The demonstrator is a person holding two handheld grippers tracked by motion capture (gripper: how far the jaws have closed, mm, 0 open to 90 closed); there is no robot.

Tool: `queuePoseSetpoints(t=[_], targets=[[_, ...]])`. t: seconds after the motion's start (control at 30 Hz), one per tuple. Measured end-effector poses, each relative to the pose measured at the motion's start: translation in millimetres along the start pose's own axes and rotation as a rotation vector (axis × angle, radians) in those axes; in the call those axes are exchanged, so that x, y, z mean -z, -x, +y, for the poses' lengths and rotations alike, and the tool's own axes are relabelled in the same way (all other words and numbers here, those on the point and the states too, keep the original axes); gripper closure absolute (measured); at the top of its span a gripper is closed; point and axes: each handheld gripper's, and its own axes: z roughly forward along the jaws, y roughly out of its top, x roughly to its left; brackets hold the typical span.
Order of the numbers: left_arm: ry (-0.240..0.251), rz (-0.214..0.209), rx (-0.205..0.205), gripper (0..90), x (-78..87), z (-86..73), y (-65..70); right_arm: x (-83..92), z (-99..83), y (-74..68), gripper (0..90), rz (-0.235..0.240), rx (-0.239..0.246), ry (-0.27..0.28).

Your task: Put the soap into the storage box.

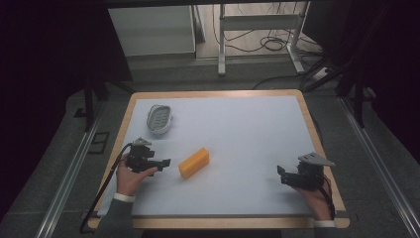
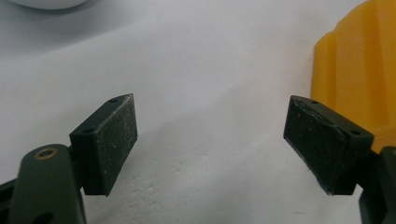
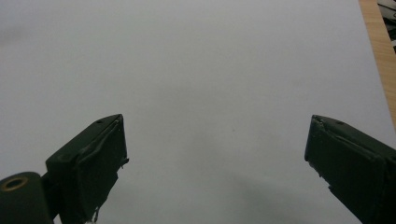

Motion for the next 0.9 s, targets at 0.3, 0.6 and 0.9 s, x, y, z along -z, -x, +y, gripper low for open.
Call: queuePoseSetpoints(t=[0.3,0.6,0.9], targets=[[-0.020,0.011,-0.015,18.0,3.0,-6.7,1.6,-1.0,5.6,8.4,6.7,0.015,-0.022,0.011],[0.051,-0.003,0.010,20.2,14.0,-3.1,-0.3,5.6,-1.9,6.1,9.1,0.022,-0.013,0.012],[0.077,0.014,0.012,22.1,17.2,-1.8,-3.2,6.7,-4.9,6.6,9.0,0.033,-0.025,0.024]])
